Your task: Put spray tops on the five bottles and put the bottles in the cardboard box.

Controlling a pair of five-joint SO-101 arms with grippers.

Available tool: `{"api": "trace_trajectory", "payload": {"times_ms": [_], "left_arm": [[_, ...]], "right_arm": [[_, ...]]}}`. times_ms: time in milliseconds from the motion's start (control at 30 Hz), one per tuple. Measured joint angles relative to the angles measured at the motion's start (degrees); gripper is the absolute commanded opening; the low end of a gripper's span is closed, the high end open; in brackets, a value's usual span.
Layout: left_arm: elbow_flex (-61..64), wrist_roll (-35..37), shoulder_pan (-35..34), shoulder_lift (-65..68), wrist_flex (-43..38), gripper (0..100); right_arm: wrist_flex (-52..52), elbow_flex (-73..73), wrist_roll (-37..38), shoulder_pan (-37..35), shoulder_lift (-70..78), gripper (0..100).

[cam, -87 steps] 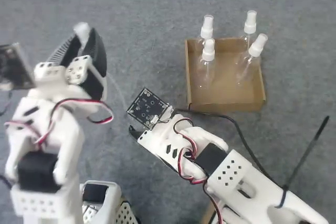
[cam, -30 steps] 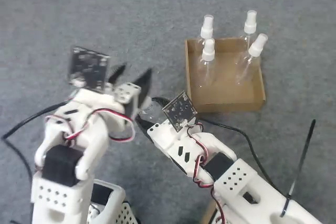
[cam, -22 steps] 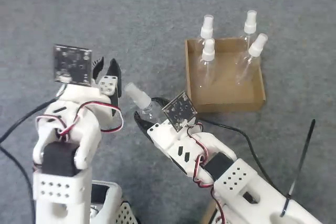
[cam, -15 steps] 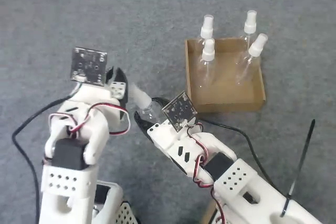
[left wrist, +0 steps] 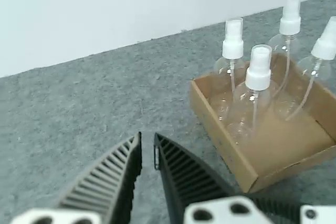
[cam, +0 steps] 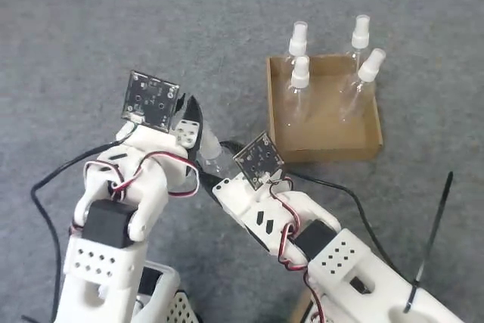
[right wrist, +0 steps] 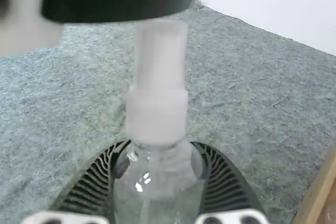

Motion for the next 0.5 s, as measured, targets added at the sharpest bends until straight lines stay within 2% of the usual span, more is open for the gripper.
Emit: {"api": "trace_trajectory", "payload": {"times_ms": [133,233,400,500], "left_arm": [[-4.7,-0.2,-5.7,-1.7,4.1,13],[-4.7,-0.2,-7.5,-7.3,7.1,14],[3.6,-0.2,-7.8,-18.7,7.9,15],[11.2,-0.3,-5.6,-24.9,7.9,15]], "right_arm": [[0.0,0.0,0.0,0.7,0.0,0.6],[2.0,-0.6,0.0,2.9,0.0,0.6],[8.9,-9.0,0.0,7.6,0.0,0.6],[12.0,-15.6,0.0,10.3,0.2,0.6]]}}
